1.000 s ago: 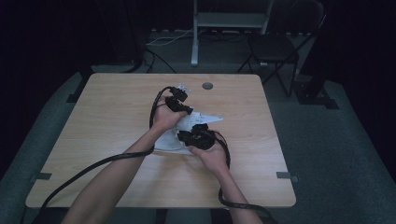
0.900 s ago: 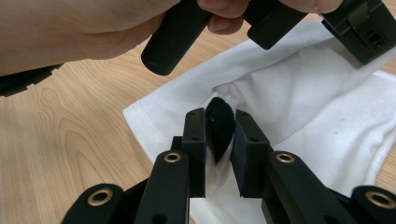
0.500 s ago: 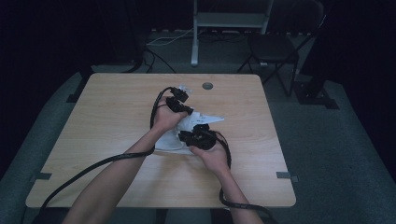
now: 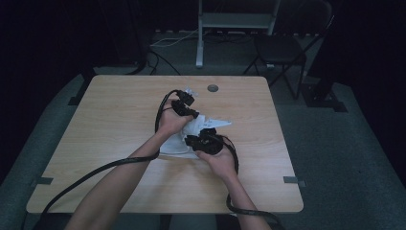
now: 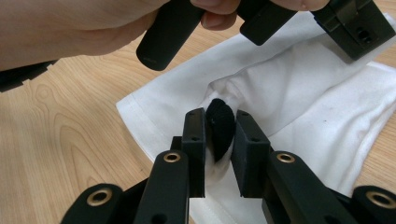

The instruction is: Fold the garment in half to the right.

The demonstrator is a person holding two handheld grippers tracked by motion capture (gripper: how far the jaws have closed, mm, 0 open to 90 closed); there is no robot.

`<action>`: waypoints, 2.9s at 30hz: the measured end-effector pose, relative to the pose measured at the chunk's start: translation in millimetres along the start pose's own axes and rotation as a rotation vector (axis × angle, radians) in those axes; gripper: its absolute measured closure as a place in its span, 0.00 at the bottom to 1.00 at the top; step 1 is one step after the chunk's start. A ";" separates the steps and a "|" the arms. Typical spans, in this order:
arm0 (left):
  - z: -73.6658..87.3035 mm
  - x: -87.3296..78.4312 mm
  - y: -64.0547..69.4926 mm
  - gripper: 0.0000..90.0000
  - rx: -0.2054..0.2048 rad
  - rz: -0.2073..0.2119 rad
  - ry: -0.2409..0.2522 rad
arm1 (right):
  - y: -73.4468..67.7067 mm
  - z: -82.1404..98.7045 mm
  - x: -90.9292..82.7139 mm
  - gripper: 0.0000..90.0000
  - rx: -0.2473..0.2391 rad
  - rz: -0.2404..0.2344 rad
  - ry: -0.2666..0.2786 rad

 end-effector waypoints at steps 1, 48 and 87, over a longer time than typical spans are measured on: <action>-0.1 0.1 0.3 0.94 0.004 -0.002 -0.003 | 0.3 0.2 -0.1 0.86 0.001 0.002 0.000; -7.8 2.5 8.2 0.93 0.048 -0.020 -0.022 | 7.1 4.4 -14.2 0.80 0.010 0.019 0.004; -11.9 6.7 17.4 0.87 0.065 -0.002 -0.001 | 14.2 12.4 -19.1 0.68 0.019 0.039 -0.009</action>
Point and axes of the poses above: each handheld gripper's, and its own axes: x roughly forward along the jaws, z roughly out of its underside, y roughly to its right, the point moved 2 cm from there along x, roughly forward along the jaws, and after that the axes turned 1 degree about -x, right-handed, at the moved point
